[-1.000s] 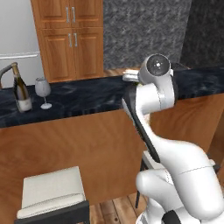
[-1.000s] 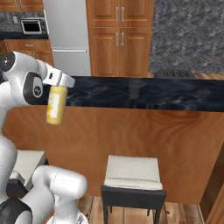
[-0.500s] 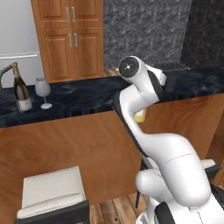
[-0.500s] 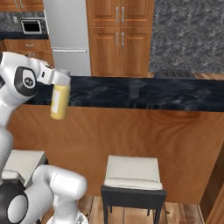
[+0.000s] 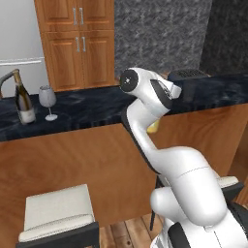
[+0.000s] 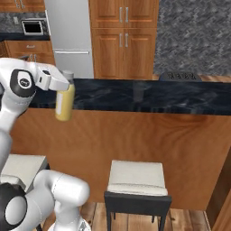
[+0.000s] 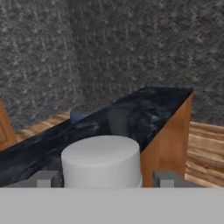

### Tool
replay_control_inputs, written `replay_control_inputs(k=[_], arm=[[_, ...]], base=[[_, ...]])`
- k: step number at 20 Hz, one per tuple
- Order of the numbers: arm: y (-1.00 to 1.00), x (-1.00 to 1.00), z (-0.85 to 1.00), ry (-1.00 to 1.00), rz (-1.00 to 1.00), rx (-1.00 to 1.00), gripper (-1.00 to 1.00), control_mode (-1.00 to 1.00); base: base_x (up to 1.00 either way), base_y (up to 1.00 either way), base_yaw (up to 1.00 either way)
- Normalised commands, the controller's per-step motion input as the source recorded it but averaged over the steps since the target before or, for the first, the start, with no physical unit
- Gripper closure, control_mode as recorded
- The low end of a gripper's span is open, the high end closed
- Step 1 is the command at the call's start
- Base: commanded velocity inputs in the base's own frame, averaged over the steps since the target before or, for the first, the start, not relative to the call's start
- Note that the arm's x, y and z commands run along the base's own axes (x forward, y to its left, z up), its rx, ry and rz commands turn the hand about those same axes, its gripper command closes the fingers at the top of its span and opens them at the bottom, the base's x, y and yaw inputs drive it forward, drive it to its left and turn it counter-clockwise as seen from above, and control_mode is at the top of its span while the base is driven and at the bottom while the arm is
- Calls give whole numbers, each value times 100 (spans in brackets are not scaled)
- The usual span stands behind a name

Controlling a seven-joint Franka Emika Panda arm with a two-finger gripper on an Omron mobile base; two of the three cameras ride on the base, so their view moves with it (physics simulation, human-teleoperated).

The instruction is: There is a wine glass and glass cup on the dining counter. Place the wine bottle next to the wine glass and the juice bottle next to the glass cup.

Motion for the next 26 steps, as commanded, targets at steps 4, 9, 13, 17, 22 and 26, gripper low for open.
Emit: replay_control_inputs(k=[4,9,13,17,22,26], arm=[[-7,-1,16,-2,-8,0,100,-100],[-5,-16,18,1,0,0,100,-100],[-5,-7,13,0,0,0,100,-100],[-9,-7,12,0,4,-1,100,-100],[-18,-2,1,-3,10,-5,100,-100],[-21,0,0,-10,14,-9,100,-100]], base=[[0,0,0],[0,0,0],[0,0,0],[0,0,0],[0,0,0],[0,0,0]])
